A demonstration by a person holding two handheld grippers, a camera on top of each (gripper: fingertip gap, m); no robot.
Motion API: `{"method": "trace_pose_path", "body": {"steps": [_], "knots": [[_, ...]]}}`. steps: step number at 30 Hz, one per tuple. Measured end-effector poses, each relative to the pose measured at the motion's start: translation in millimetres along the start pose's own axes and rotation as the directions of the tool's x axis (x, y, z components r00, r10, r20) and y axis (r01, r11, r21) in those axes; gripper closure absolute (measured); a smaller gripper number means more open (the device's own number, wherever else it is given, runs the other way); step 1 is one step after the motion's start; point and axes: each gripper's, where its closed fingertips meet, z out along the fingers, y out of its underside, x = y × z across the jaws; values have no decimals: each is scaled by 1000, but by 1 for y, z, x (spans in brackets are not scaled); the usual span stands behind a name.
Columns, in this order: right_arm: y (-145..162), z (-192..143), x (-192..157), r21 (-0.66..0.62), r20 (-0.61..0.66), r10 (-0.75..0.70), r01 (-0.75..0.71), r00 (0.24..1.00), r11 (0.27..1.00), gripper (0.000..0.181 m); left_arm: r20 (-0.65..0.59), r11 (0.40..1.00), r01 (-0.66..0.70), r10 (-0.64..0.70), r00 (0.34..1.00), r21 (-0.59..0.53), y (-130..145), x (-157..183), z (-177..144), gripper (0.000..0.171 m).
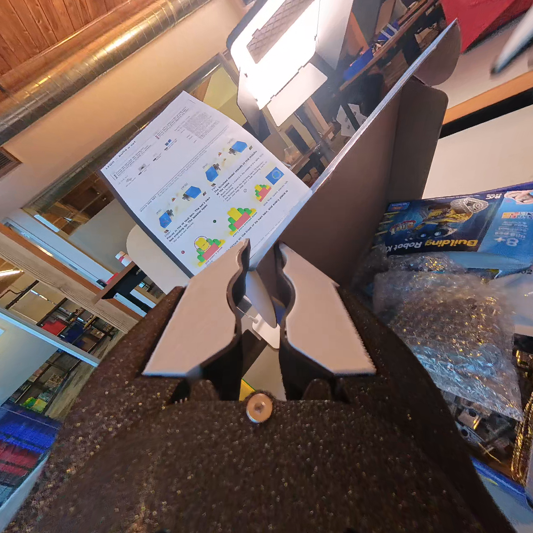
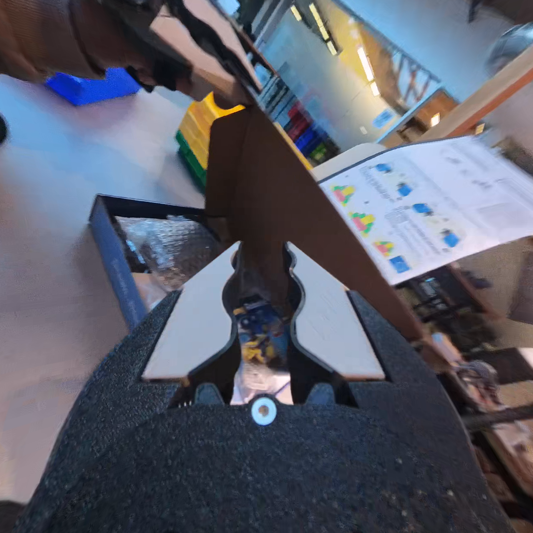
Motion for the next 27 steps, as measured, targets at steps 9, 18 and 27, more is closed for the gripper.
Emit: {"method": "trace_pose_path", "body": {"steps": [9,18,27], "knots": [[69,100,-103,-266,315,65,23,947,964,110,13,990,142,-142,990,-15,5,-34,29,153],[83,125,-130,-386,501,-65,290,863,876,106,-43,957,281,-278,960,74,11,-50,47,150],[77,131,-118,-358,563,49,190,825,914,124,-134,905,421,-411,902,58,41,-47,52,135]]}}
